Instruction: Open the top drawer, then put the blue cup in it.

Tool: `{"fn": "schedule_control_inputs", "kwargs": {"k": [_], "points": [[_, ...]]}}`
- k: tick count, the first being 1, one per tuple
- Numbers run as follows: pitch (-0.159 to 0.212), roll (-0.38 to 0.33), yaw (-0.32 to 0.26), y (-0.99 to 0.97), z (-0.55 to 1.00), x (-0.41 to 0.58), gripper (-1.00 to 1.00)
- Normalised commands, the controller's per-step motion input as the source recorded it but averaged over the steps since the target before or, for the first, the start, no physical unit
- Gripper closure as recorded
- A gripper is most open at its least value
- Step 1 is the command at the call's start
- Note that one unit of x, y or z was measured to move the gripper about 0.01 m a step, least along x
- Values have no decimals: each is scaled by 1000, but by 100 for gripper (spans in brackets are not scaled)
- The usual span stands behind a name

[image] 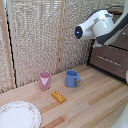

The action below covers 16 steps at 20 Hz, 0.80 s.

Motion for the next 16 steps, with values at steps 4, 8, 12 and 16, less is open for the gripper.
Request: {"fn": "schedule_control_inputs", "kwargs": {"k": [4, 8, 12, 16], "points": [[105, 32, 188, -601, 146, -104, -100], [91, 59, 142, -721, 169, -66, -100], [25, 42, 103, -494, 26, 0, 100], [0, 2, 28, -31, 0, 0, 100]]}}
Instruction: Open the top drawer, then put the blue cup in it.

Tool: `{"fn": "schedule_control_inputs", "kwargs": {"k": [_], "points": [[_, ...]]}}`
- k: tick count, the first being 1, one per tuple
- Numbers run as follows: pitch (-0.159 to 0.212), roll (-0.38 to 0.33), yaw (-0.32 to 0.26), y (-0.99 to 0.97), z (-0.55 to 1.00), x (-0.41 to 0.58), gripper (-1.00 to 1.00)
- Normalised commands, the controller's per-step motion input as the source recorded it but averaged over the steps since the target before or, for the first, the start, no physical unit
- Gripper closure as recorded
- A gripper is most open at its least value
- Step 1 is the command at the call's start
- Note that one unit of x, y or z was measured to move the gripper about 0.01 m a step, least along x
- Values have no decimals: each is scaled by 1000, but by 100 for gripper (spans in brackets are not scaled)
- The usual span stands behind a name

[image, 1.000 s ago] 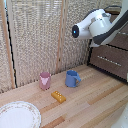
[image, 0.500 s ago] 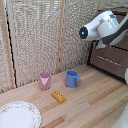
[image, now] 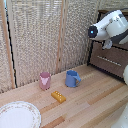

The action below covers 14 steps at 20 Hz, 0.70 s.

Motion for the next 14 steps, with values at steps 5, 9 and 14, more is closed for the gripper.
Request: {"fn": "schedule_control_inputs", "kwargs": {"k": [5, 9, 14], "points": [[0, 0, 32, 20, 0, 0, 100], [-8, 35, 133, 363, -55, 0, 100], [-23, 48, 32, 924, -146, 58, 100]]}}
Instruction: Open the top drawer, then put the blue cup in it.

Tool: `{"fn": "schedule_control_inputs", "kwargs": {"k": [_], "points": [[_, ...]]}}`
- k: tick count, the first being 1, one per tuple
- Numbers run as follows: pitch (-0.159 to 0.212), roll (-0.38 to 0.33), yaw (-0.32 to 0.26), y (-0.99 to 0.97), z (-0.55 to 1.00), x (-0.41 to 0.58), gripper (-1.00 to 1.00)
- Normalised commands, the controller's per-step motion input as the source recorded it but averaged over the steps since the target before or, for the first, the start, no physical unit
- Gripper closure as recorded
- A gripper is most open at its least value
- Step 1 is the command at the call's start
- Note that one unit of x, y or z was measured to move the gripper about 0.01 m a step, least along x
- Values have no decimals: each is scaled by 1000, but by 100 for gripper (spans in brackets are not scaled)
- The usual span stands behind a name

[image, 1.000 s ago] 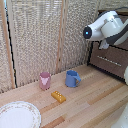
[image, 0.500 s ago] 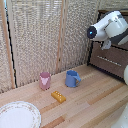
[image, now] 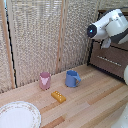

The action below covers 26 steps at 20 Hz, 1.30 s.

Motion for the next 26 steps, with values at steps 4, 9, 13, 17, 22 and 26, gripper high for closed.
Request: {"fn": "schedule_control_inputs", "kwargs": {"k": [4, 9, 13, 17, 22, 26], "points": [[22, 38, -7, 962, -226, 299, 100], [0, -1, -77, 930, -127, 288, 100], [0, -20, -135, 856, 0, 110, 100], [3, -46, -105, 849, 0, 120, 100], [14, -52, -70, 358, -6, 81, -100], [0, -16, -30, 164, 186, 49, -100]]}}
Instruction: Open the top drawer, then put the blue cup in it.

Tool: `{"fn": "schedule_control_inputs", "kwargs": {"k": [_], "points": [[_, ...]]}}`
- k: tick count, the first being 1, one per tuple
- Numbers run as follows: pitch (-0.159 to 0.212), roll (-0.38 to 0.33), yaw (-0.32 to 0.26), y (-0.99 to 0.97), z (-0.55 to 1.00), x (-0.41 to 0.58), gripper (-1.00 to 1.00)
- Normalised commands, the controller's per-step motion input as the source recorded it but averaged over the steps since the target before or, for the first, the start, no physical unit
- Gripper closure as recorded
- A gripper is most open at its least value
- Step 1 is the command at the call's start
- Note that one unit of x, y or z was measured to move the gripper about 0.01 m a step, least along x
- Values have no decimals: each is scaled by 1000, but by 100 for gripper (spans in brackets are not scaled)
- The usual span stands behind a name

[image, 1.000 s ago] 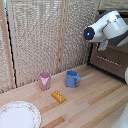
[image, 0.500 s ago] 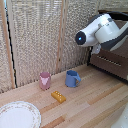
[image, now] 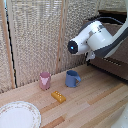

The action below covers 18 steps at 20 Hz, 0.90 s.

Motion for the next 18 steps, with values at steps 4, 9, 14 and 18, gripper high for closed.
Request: {"fn": "schedule_control_inputs", "kwargs": {"k": [4, 9, 14, 18], "points": [[-11, 85, -30, 313, 559, 0, -100], [0, 242, -101, 439, 413, -1, -100], [35, 318, -147, 405, 137, 69, -100], [113, 360, -175, 279, 1, 166, -100]]}}
